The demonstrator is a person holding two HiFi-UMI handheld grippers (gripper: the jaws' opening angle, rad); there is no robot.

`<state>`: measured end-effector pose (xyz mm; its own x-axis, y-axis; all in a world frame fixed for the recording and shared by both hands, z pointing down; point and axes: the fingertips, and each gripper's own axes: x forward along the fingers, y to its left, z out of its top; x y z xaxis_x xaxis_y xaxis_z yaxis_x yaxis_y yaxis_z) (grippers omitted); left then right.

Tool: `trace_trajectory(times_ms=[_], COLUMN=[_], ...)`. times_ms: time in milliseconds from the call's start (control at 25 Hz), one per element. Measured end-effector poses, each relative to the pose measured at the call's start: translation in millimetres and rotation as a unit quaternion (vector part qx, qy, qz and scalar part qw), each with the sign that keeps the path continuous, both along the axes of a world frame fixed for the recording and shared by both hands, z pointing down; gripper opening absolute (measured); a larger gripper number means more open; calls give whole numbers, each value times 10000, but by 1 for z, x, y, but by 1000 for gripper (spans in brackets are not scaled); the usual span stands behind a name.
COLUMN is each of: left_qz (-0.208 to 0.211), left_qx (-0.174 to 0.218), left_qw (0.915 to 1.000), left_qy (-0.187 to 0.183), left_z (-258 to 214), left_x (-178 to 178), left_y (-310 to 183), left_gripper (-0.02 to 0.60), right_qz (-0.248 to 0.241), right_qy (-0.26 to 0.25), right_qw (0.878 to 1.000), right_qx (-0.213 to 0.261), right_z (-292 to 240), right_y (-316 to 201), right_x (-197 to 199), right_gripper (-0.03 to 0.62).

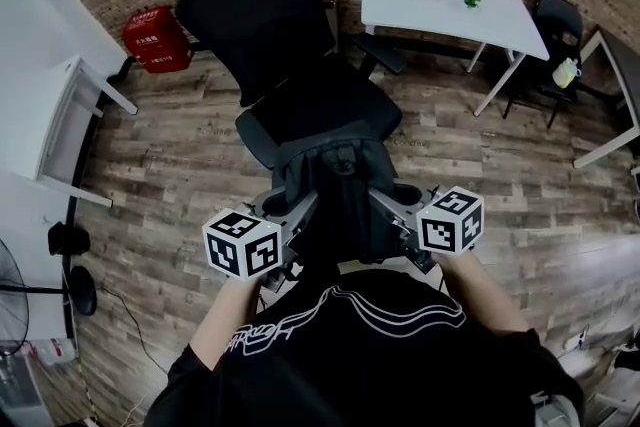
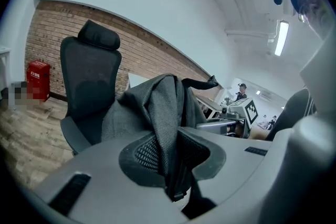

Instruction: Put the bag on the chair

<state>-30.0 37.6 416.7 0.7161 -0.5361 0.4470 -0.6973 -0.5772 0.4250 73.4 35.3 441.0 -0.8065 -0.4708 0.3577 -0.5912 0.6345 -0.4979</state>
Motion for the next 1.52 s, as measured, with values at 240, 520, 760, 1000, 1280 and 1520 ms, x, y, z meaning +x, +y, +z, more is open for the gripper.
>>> trace_trajectory(times_ms=[240, 520, 760, 1000, 1280, 1520], left_qz=[301, 516, 684, 704, 514, 28], left_qx=[-91, -87, -75, -202, -186, -247], left_qw=[9994, 9979, 9955, 9935, 9952, 9976], left_qy=[111, 369, 650, 867, 812, 652], left_z=[7, 9, 10, 15, 18, 21], left_x=[-5, -22, -38, -47, -46, -50], left_y=[-67, -150, -209, -251, -287, -322], left_gripper=[87, 89, 89, 91, 91, 91], right_qz=[341, 684, 834, 826, 647, 151], right_qy=[83, 312, 614, 902, 895, 705], right_qw=[9994, 9972, 9946, 9925, 9939, 9974], right_qx=[-74, 4, 40, 71, 81, -49], right_z=[4, 0, -6, -5, -4, 3], right_y=[-60, -135, -189, -233, -273, -318], right_x=[-4, -21, -35, -44, -42, -45], right_gripper=[42, 41, 43, 41, 41, 41])
